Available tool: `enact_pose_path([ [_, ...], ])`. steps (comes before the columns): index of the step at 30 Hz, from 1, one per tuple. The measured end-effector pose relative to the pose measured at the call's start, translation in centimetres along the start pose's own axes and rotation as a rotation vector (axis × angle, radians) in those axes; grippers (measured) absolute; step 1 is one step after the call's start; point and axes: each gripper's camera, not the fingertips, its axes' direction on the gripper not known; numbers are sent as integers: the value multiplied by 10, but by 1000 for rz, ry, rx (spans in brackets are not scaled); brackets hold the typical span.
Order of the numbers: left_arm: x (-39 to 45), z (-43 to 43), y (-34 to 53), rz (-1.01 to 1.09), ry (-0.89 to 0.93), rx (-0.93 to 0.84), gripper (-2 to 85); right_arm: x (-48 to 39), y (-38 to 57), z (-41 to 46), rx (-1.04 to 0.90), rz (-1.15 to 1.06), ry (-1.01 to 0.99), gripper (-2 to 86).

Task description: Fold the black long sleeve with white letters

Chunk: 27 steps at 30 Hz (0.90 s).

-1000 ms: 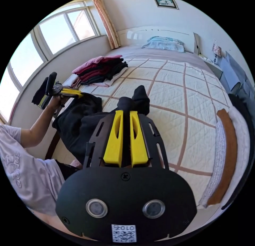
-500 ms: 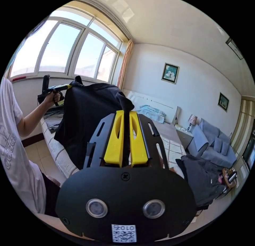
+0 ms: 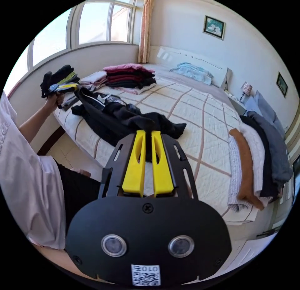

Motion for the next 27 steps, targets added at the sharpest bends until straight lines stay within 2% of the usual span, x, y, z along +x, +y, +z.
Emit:
enact_pose_path([
  [4, 27, -89, -96, 161, -90, 271, -2, -8, -70, -123, 227, -29, 127, 43],
  [8, 59, -201, -158, 315, -93, 525, -2, -50, -116, -276, 432, -104, 286, 45],
  [11, 76, -276, -185, 422, -62, 633, -2, -82, -122, -386, 584, -160, 313, 46],
  [15, 100, -342, -208, 521, -130, 688, -3, -128, -129, -496, 695, -239, 391, 45],
  [21, 109, -401, -246, 539, -98, 724, -3, -175, -148, -564, 752, -297, 599, 45],
  [24, 91, -385, -267, 502, -9, 676, -3, -160, -165, -560, 720, -266, 573, 45],
  [27, 56, -324, -284, 410, 147, 550, -3, -116, -180, -520, 629, -213, 505, 45],
])
